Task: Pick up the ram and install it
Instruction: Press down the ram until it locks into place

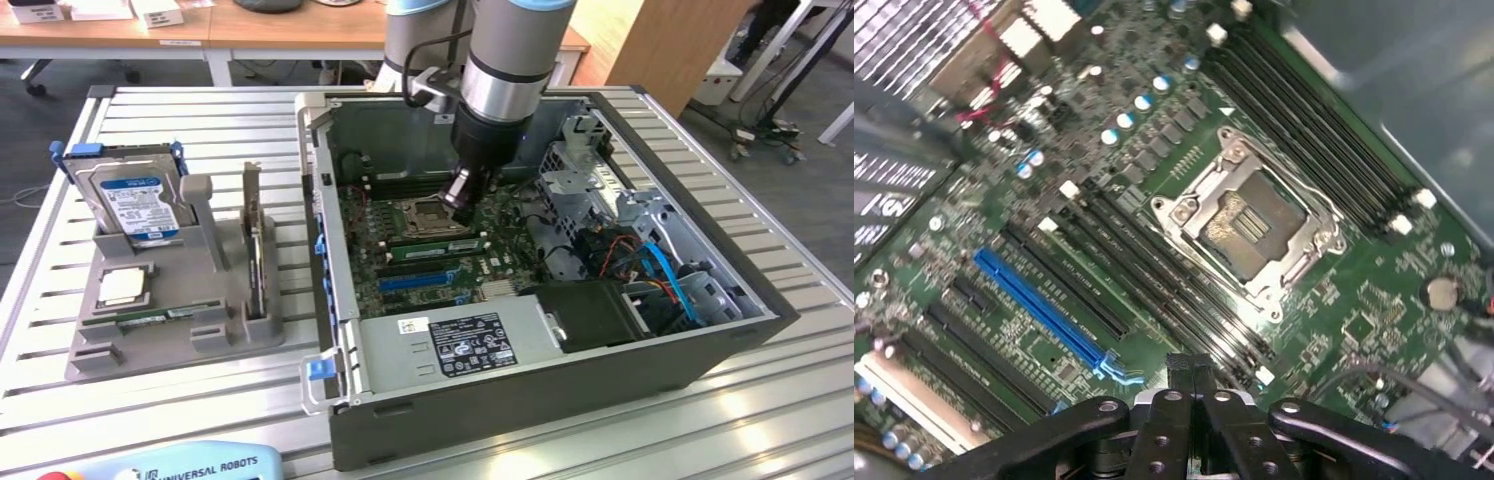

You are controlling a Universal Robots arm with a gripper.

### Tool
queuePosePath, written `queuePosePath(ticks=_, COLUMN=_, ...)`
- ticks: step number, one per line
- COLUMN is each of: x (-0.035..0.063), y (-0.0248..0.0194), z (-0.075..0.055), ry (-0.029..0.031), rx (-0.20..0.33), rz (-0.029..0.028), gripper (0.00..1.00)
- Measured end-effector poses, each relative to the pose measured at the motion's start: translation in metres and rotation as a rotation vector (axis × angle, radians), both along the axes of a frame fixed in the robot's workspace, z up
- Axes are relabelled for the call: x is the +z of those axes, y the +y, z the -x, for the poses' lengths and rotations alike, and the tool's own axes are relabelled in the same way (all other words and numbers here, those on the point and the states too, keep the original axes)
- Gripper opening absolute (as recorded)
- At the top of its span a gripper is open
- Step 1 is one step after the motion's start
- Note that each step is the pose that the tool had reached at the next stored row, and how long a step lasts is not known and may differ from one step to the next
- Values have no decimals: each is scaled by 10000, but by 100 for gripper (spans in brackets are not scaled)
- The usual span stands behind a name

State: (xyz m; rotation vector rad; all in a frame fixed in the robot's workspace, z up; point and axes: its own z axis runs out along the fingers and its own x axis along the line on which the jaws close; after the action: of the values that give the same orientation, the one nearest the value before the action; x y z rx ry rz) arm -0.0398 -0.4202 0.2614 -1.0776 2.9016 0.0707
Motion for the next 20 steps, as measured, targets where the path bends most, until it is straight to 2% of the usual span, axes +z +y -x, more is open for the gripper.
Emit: queuePosePath(ticks=20, x=-24, y=0, z=0, ry=0, rx=-3505, rz=-1, gripper=10)
